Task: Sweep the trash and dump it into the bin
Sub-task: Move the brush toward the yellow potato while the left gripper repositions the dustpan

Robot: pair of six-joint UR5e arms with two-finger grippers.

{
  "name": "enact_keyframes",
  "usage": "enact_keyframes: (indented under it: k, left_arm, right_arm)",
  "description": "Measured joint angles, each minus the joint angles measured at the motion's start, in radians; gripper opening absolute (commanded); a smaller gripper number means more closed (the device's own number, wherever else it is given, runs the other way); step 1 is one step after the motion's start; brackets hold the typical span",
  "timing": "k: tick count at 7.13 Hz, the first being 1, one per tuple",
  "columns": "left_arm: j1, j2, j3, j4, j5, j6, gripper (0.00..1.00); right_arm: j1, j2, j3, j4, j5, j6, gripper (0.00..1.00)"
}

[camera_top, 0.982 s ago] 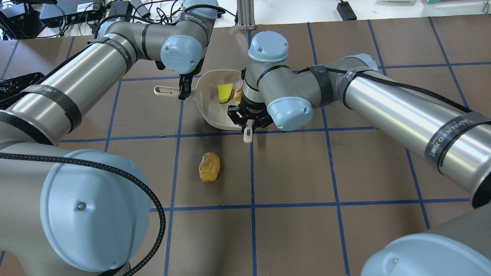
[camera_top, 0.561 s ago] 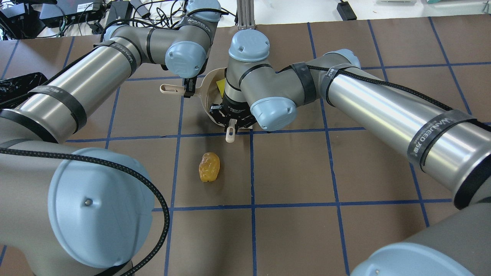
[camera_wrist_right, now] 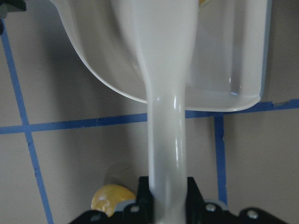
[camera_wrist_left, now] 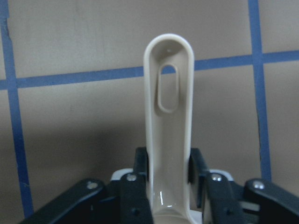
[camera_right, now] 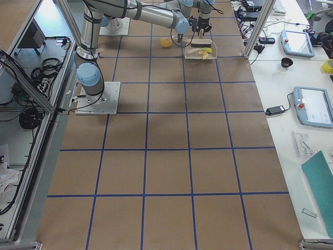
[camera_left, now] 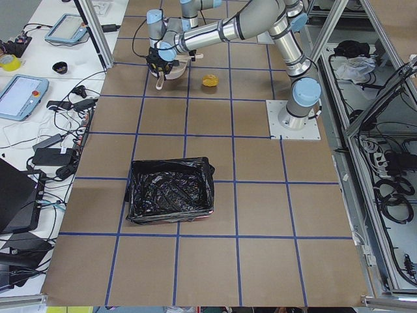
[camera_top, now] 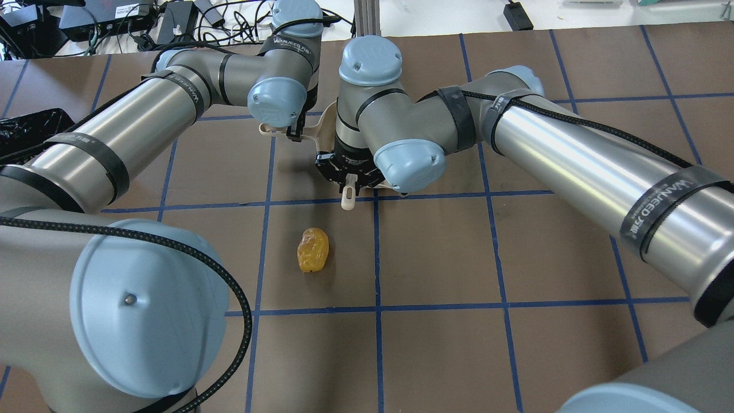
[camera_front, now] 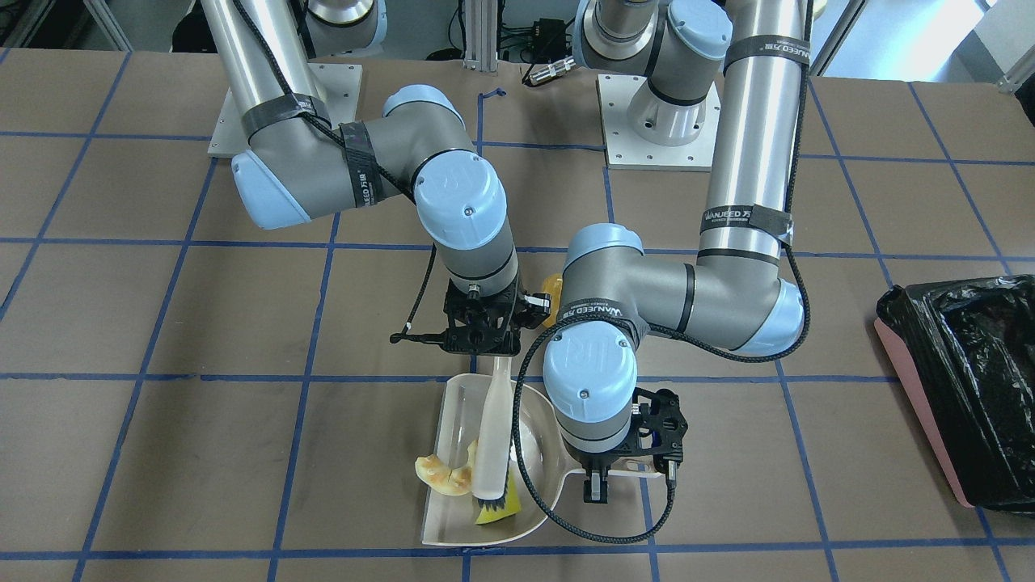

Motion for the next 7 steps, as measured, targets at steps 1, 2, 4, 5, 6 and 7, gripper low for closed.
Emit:
enact_keyframes:
  k: [1, 2, 4, 5, 6, 7]
  left_arm:
    - [0.013, 0.004, -0.001, 0.011, -0.009, 0.013, 0.0]
    - [0.027, 0.01, -0.001, 0.016, -0.013, 0.025, 0.0]
    - [0.056, 0.025, 0.003, 0.017, -0.015, 0.041, 0.0]
    - [0.08, 0.038, 0.003, 0.014, -0.027, 0.049, 0.0]
    - [0.103, 0.055, 0.006, -0.005, -0.048, 0.058, 0.0]
    - [0.124, 0.075, 0.01, -0.045, -0.056, 0.068, 0.0]
  right_arm:
    - [-0.005, -0.033, 0.002, 0.054, -0.024, -0.001, 0.0]
    - [-0.009, -0.069, 0.007, 0.108, -0.034, -0.002, 0.0]
    - [-0.039, -0.105, 0.017, 0.166, -0.041, -0.002, 0.0]
    - [-0.057, -0.111, 0.038, 0.176, -0.042, -0.001, 0.0]
    - [-0.065, -0.121, 0.082, 0.177, -0.045, -0.001, 0.0]
    - [-0.067, -0.15, 0.135, 0.176, -0.046, -0.002, 0.0]
